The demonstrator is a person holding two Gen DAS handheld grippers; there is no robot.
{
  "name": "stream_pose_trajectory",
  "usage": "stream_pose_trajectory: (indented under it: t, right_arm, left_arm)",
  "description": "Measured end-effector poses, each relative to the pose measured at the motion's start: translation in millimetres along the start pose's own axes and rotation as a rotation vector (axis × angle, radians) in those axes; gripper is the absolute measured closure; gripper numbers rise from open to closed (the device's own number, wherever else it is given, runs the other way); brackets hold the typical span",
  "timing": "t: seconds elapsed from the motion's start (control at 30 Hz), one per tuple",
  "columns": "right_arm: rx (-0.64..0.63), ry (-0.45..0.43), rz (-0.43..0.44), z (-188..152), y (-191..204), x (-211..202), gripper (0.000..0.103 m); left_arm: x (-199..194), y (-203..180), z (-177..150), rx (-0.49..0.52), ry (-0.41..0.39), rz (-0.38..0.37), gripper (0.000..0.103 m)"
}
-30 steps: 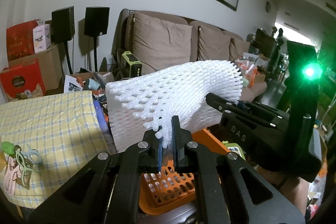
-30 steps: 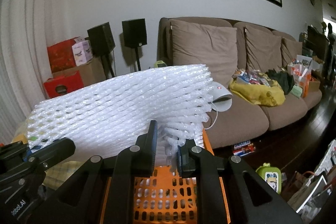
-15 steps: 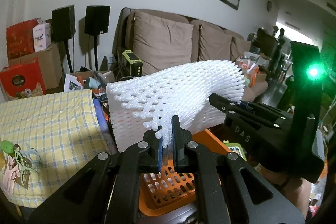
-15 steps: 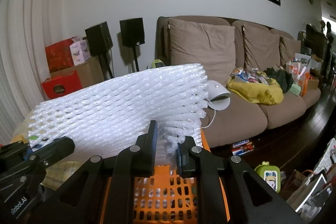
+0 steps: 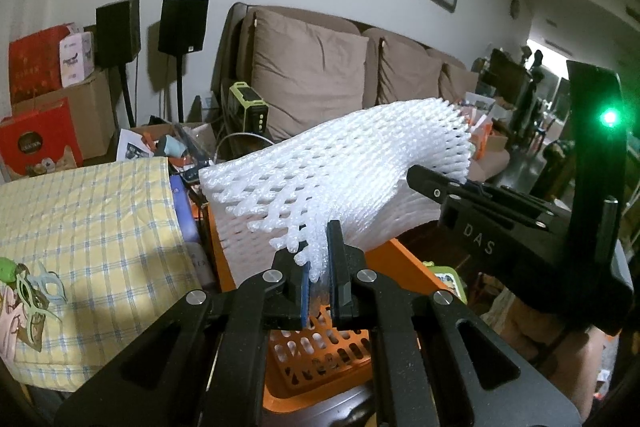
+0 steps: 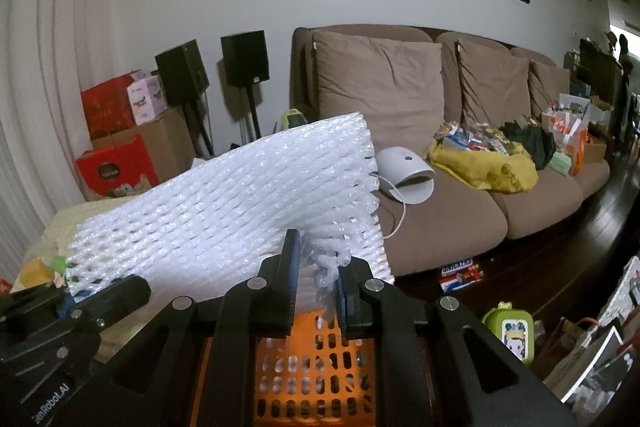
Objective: Organize objects
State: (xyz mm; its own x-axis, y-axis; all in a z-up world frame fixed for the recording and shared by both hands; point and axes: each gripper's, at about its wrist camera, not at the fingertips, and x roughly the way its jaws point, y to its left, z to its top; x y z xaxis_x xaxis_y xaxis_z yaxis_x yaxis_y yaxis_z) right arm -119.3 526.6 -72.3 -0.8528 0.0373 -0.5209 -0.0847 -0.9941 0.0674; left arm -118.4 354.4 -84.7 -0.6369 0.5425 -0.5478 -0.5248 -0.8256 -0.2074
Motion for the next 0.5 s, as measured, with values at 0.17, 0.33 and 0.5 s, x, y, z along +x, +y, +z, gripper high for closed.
stream_pose_trajectory:
  t: [0.17, 0.33, 0.5]
  right_arm:
    - [-0.008, 0.007, 0.001, -1, 2, 1, 0.089]
    - [-0.029, 0.013, -0.003, -2, 4, 2, 0.089]
    - [-0.052, 0.048, -0.018, -6, 8, 10, 0.089]
  left_arm:
    - [4, 3, -2, -0.018, 0.011, 0.007, 0.096]
    - [6, 4, -8, -0.03, 0.02, 0.008, 0.096]
    - [10, 7, -11, -0.043, 0.031, 0.017, 0.096]
